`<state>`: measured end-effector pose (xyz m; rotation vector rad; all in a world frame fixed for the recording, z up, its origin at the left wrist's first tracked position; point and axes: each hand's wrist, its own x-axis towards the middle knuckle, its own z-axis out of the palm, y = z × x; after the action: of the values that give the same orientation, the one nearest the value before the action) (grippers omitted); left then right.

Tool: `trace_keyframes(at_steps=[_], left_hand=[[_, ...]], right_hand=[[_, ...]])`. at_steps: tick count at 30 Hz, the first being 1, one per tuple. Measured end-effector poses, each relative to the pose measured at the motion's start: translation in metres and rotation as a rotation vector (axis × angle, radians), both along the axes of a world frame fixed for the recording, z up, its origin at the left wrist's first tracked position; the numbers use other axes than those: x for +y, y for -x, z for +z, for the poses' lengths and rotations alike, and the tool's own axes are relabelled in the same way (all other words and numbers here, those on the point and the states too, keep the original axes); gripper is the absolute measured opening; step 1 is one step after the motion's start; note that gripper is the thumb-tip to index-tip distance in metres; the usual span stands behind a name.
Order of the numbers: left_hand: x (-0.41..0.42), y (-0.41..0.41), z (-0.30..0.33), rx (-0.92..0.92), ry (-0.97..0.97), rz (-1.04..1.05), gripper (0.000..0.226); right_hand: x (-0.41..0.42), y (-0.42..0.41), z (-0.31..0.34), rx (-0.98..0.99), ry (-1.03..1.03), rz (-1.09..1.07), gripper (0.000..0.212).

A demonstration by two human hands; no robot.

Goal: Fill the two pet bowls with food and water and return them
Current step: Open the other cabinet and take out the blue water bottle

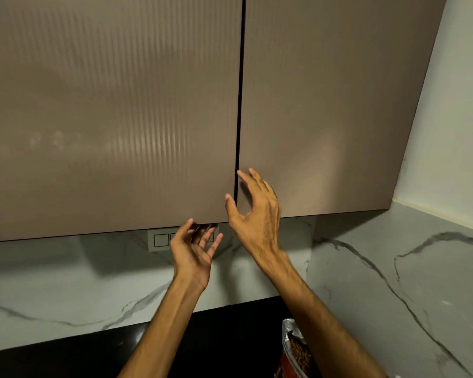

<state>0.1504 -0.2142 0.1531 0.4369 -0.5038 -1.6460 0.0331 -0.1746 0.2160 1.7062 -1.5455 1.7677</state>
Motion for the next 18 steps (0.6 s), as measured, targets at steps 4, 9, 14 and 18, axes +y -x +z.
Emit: trace_keyframes(at_steps=[4, 9, 14, 18], left_hand=[[0.002, -0.005, 0.004, 0.007, -0.01, -0.008, 0.011], [0.005, -0.006, 0.005, -0.016, -0.015, -0.027, 0.011], [0.012, -0.005, 0.006, -0.029, -0.029, -0.034, 0.017], [0.018, -0.005, 0.008, -0.022, -0.04, -0.057, 0.013]], right_hand=[[0.0, -0.005, 0.0, -0.003, 0.011, 0.005, 0.056], [0.002, -0.006, -0.001, -0.001, -0.003, 0.0, 0.058], [0.003, -0.008, 0.009, -0.003, -0.038, 0.025, 0.068], [0.003, -0.013, 0.019, 0.005, -0.045, 0.035, 0.078]])
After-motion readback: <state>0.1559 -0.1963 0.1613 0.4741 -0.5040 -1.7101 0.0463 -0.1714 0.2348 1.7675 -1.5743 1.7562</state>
